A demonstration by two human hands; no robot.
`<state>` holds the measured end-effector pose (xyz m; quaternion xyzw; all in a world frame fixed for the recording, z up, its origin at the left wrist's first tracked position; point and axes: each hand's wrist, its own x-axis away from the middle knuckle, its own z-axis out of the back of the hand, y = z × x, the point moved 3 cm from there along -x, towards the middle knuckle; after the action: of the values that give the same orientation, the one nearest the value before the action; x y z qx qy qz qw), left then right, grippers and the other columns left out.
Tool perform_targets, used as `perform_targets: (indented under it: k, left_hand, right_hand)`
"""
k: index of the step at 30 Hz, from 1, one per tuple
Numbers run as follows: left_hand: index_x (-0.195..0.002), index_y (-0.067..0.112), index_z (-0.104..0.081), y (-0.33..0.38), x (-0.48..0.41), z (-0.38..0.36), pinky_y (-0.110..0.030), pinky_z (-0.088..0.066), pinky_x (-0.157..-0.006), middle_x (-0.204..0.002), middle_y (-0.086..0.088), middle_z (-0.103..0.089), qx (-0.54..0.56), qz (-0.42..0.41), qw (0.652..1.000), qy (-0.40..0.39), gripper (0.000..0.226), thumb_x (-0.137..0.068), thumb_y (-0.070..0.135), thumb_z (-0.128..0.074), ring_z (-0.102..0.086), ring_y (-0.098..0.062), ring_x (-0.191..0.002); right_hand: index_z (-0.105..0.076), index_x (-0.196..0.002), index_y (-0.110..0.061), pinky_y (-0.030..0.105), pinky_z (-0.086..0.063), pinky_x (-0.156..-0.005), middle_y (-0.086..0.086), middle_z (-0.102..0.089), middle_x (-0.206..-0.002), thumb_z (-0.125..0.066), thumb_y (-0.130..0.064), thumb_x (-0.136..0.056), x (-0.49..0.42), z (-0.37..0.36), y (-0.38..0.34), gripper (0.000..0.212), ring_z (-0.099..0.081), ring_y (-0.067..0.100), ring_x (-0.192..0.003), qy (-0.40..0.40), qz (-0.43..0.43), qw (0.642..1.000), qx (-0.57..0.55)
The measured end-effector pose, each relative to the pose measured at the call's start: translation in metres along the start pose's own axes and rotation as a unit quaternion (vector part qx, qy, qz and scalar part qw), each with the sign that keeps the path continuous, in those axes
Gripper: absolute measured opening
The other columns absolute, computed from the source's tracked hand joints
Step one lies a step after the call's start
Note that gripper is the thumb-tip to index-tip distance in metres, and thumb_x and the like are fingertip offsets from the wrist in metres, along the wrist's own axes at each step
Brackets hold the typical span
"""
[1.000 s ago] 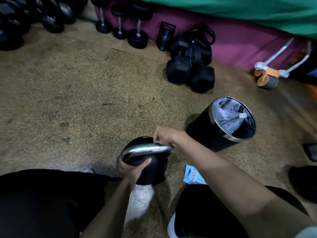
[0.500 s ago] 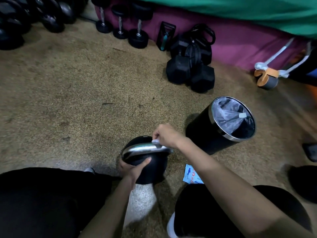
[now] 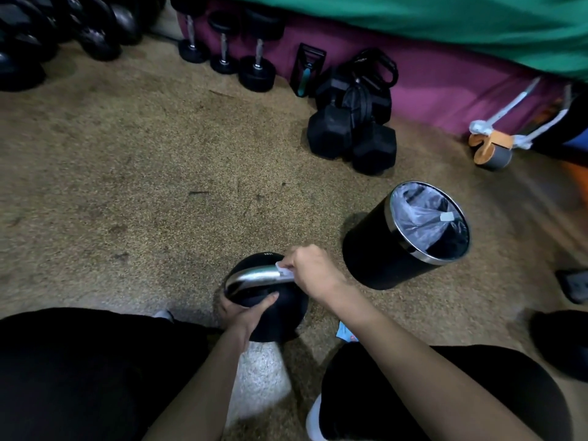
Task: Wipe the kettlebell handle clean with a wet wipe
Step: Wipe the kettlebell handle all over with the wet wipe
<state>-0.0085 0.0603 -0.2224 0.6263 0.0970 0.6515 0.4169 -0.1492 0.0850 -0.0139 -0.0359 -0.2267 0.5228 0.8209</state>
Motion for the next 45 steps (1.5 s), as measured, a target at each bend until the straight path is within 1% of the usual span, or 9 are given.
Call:
perform_targets:
  k: [1,6,9,12,16,22,27,37,45]
  left_hand:
    - [-0.167,0.018,-0.028,0.002,0.002,0.001,-0.051,-0.035,-0.129,-0.171,-0.012,-0.037,0.001,-0.002,1.000,0.004,0.158,-0.036,0.058,-0.107,-0.036,-0.033,-0.159]
    - [-0.165,0.018,-0.035,0.003,-0.001,-0.001,-0.050,-0.035,-0.130,-0.170,-0.012,-0.039,0.009,-0.013,0.999,0.028,0.170,-0.013,0.073,-0.090,-0.037,-0.033,-0.159]
    - [-0.166,0.019,-0.031,0.007,0.008,-0.001,-0.047,-0.034,-0.130,-0.172,-0.012,-0.036,0.015,-0.002,1.000,0.019,0.155,-0.036,0.057,-0.107,-0.035,-0.031,-0.160]
    - [-0.168,0.016,-0.028,0.010,0.012,0.001,-0.043,-0.031,-0.131,-0.173,-0.013,-0.031,0.010,0.006,1.000,0.023,0.138,-0.059,0.038,-0.108,-0.032,-0.030,-0.161]
    - [-0.166,0.019,-0.032,0.009,0.010,0.000,-0.045,-0.034,-0.130,-0.171,-0.012,-0.037,0.005,-0.008,1.000,0.021,0.150,-0.042,0.051,-0.109,-0.037,-0.030,-0.159]
    - [-0.171,0.020,-0.019,0.013,0.012,0.002,-0.047,-0.029,-0.132,-0.176,-0.014,-0.024,-0.011,0.001,1.000,0.017,0.143,-0.061,0.044,-0.106,-0.025,-0.032,-0.164]
    - [-0.172,0.018,-0.019,0.016,0.015,0.000,-0.044,-0.027,-0.133,-0.177,-0.013,-0.022,-0.005,0.005,1.000,0.011,0.139,-0.065,0.038,-0.105,-0.024,-0.030,-0.165]
    - [-0.172,0.022,-0.019,0.015,0.018,0.003,-0.048,-0.029,-0.132,-0.177,-0.013,-0.022,-0.011,0.006,1.000,0.021,0.143,-0.060,0.043,-0.106,-0.023,-0.031,-0.165]
    - [-0.172,0.020,-0.020,0.011,0.015,0.001,-0.043,-0.021,-0.135,-0.178,-0.013,-0.020,-0.019,0.008,0.999,0.041,0.146,-0.057,0.042,-0.107,-0.015,-0.028,-0.168]
  right_hand:
    - [-0.069,-0.111,-0.021,0.032,-0.050,-0.090,0.008,-0.066,-0.107,-0.055,0.001,-0.083,0.004,-0.002,0.001,0.038,-0.063,0.028,-0.095,0.001,0.007,1.000,0.005]
    - [-0.069,-0.110,-0.018,0.036,-0.049,-0.093,0.006,-0.064,-0.111,-0.053,0.002,-0.079,0.008,-0.003,0.010,0.040,-0.061,0.029,-0.100,0.047,0.013,0.999,-0.002]
    - [-0.069,-0.108,-0.016,0.032,-0.047,-0.091,0.005,-0.063,-0.108,-0.054,-0.001,-0.081,0.015,-0.010,0.000,0.034,-0.056,0.027,-0.104,0.059,0.053,0.997,0.014]
    - [-0.070,-0.102,-0.015,0.034,-0.053,-0.083,0.005,-0.064,-0.102,-0.058,-0.002,-0.079,0.025,-0.015,0.000,0.029,-0.058,0.027,-0.100,0.086,0.091,0.992,0.032]
    - [-0.075,-0.084,-0.013,0.025,-0.055,-0.062,0.003,-0.070,-0.081,-0.073,0.006,-0.058,0.023,-0.012,0.008,0.032,-0.065,0.026,-0.074,0.147,0.091,0.985,0.025]
    - [-0.069,-0.091,-0.009,0.037,-0.057,-0.064,0.006,-0.067,-0.093,-0.052,-0.010,-0.077,0.033,-0.020,-0.003,0.022,-0.062,0.028,-0.085,0.126,0.148,0.980,0.032]
    - [-0.071,-0.092,-0.010,0.032,-0.057,-0.061,0.005,-0.066,-0.092,-0.068,0.000,-0.071,0.036,-0.019,0.008,0.023,-0.062,0.026,-0.083,0.165,0.152,0.974,0.034]
    - [-0.068,-0.095,-0.014,0.030,-0.054,-0.060,0.001,-0.063,-0.092,-0.065,-0.008,-0.080,0.039,-0.029,0.014,0.017,-0.054,0.019,-0.082,0.217,0.195,0.955,0.045]
    - [-0.068,-0.097,-0.011,0.033,-0.052,-0.061,0.000,-0.063,-0.093,-0.055,-0.017,-0.089,0.042,-0.039,0.015,0.017,-0.055,0.019,-0.085,0.201,0.252,0.942,0.092]
